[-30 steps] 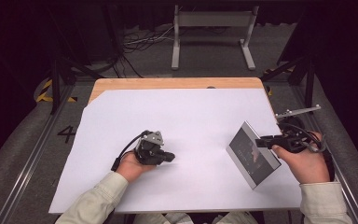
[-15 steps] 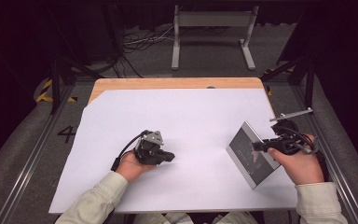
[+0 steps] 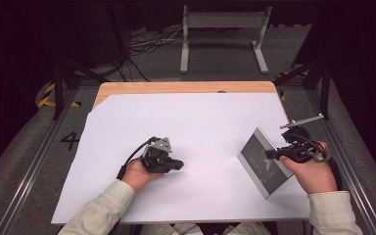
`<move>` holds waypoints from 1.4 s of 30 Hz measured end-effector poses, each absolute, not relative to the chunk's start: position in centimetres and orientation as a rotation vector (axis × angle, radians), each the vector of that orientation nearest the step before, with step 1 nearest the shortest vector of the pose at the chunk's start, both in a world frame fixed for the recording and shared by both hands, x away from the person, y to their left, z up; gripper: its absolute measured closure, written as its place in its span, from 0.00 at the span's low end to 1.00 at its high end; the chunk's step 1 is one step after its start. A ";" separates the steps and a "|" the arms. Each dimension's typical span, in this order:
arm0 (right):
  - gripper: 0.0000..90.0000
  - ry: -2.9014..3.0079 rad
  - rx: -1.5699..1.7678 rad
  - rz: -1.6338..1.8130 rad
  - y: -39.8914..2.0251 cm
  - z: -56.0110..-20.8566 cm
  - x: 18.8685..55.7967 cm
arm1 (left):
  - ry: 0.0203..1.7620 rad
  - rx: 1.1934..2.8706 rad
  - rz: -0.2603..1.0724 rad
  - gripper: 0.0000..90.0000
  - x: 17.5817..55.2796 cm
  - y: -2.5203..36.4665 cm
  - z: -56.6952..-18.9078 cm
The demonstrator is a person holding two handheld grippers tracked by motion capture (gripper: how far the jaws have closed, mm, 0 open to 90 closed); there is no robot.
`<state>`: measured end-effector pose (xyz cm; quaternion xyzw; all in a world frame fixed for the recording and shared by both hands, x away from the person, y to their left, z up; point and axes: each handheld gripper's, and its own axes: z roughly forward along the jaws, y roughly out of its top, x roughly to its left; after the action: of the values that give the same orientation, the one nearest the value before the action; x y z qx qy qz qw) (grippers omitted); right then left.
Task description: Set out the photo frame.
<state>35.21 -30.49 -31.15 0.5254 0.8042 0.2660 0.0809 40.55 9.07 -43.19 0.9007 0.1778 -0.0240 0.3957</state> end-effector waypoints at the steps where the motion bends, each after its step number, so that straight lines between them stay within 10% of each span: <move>1: 0.91 2.402 1.571 0.790 -30.4 -31.1 35.2 | 0.451 2.282 -0.059 0.95 40.5 9.1 -43.2; 42: 0.93 2.588 1.220 0.783 -26.0 -28.4 39.3 | 0.620 2.222 0.013 0.94 38.7 14.9 -43.2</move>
<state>39.26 -26.03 -28.37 0.4095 0.8692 0.2630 0.0874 38.72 14.93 -43.15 0.8805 0.2456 0.0053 0.4054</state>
